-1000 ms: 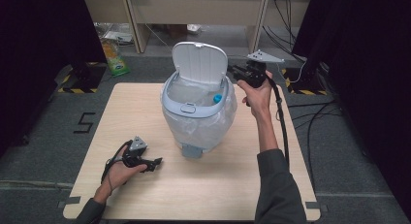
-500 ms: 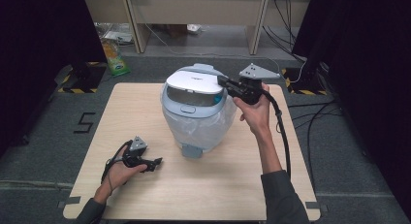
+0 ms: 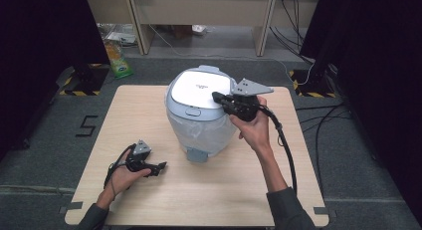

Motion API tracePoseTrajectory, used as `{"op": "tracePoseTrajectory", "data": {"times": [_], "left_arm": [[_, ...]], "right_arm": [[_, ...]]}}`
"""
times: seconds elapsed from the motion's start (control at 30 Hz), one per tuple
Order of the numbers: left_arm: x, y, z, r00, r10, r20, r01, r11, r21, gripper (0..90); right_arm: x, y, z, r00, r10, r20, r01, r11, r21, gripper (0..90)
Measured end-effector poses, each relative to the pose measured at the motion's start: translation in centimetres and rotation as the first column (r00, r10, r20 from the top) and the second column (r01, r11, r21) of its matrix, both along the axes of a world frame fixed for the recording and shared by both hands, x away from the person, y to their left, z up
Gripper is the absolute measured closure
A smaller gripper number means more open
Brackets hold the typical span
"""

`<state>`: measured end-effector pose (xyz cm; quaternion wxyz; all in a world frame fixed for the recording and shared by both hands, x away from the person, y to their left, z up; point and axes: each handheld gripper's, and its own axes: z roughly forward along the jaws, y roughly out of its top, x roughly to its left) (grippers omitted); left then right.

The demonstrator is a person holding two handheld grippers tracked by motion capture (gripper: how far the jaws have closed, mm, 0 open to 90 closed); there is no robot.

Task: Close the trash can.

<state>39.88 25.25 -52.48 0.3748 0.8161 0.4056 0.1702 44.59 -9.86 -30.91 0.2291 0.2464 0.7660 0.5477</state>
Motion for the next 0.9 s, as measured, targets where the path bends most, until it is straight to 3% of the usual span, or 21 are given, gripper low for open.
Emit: {"op": "tracePoseTrajectory", "data": {"times": [0.33, 0.5, 0.9], "left_arm": [[0.0, 0.0, 0.0, 1.0, 0.0, 0.001, 0.0, 1.0, -0.001, 12.1], [0.0, 0.0, 0.0, 1.0, 0.0, 0.0, 0.0, 1.0, 0.0, 12.1], [0.0, 0.0, 0.0, 1.0, 0.0, 0.0, 0.0, 1.0, 0.0, 12.1]], "right_arm": [[-0.6, 1.3, 0.0, 0.9998, 0.012, -0.014, -0.012, 0.9999, 0.004, 89.8], [-0.9, 2.1, 0.3, 1.0, -0.001, 0.004, 0.001, 0.9992, -0.039, 89.9], [-1.4, 4.0, 0.3, 0.9996, 0.026, 0.013, -0.026, 0.998, -0.058, 90.0]]}}
